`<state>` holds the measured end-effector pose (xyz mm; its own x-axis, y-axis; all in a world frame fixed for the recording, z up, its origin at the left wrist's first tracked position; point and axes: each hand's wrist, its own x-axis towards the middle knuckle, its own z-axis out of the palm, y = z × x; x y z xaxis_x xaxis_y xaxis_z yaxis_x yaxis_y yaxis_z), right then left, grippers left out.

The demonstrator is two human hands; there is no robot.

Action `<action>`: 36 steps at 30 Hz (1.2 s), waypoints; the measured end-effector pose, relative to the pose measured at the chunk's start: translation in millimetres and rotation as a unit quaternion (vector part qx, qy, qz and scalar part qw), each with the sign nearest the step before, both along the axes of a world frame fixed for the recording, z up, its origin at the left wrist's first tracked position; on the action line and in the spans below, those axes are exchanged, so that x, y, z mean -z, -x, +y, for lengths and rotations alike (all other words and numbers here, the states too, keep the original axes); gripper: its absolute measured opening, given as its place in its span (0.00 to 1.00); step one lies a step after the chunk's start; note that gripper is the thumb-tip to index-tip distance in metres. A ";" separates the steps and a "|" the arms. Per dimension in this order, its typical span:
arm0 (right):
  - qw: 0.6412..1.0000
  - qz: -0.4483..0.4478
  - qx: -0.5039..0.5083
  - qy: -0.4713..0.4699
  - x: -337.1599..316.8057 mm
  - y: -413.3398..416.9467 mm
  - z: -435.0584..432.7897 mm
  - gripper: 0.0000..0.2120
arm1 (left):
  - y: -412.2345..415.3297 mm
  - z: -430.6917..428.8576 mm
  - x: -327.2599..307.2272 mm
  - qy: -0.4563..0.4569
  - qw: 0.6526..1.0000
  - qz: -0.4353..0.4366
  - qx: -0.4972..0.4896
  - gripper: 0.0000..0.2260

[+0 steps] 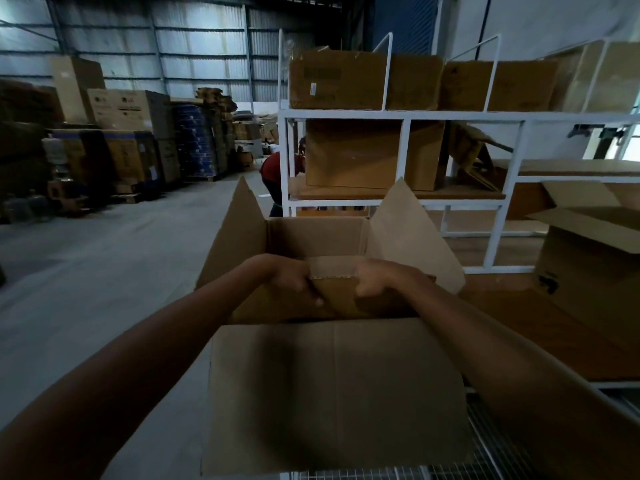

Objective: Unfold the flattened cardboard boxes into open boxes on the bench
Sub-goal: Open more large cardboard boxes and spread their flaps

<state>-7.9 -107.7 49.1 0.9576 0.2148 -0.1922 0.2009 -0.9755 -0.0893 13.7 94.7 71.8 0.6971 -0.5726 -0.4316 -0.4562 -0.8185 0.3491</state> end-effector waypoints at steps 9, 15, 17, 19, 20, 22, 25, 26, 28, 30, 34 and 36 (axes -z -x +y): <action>0.982 0.003 0.029 -0.186 -35.7 -12.0 -23.2 0.20 | -53.4 4.1 -30.1 0.093 0.978 -0.012 -0.185 0.26; 0.979 -0.065 0.030 -0.190 -52.7 -67.4 -37.8 0.14 | -97.6 0.6 -57.0 0.067 0.969 -0.153 -0.180 0.16; 0.979 -0.073 0.045 -0.184 -51.9 -101.0 -44.4 0.16 | -134.5 1.7 -56.3 0.060 0.960 -0.202 -0.187 0.13; 0.979 -0.076 0.055 -0.182 -47.5 -143.3 -51.7 0.17 | -176.8 2.1 -51.5 0.087 0.948 -0.224 -0.207 0.14; 0.978 -0.078 0.061 -0.181 -45.0 -165.7 -55.3 0.17 | -200.4 1.5 -47.6 0.095 0.944 -0.231 -0.216 0.14; 0.976 -0.081 0.072 -0.189 -38.9 -213.0 -63.4 0.14 | -247.2 -1.8 -38.9 0.129 0.929 -0.250 -0.240 0.15; 0.970 -0.099 0.095 -0.200 -23.9 -285.2 -75.3 0.12 | -320.8 -5.1 -21.2 0.174 0.906 -0.257 -0.288 0.13; 0.969 -0.107 0.104 -0.197 -17.7 -307.5 -78.7 0.12 | -345.1 -6.3 -14.2 0.187 0.899 -0.261 -0.298 0.12; 0.965 -0.128 0.119 -0.193 -5.8 -347.7 -84.4 0.11 | -386.3 -7.6 -1.1 0.198 0.889 -0.272 -0.309 0.11; 0.960 -0.158 0.145 -0.182 3.9 -378.7 -89.3 0.09 | -419.0 -4.6 13.4 0.174 0.888 -0.282 -0.318 0.09; 0.959 -0.190 0.202 -0.053 24.3 -422.1 -97.0 0.14 | -465.4 11.0 41.3 0.051 0.917 -0.229 -0.322 0.12; 0.949 -0.181 0.258 -0.023 37.4 -438.9 -97.3 0.17 | -488.3 16.5 58.8 0.020 0.934 -0.149 -0.324 0.17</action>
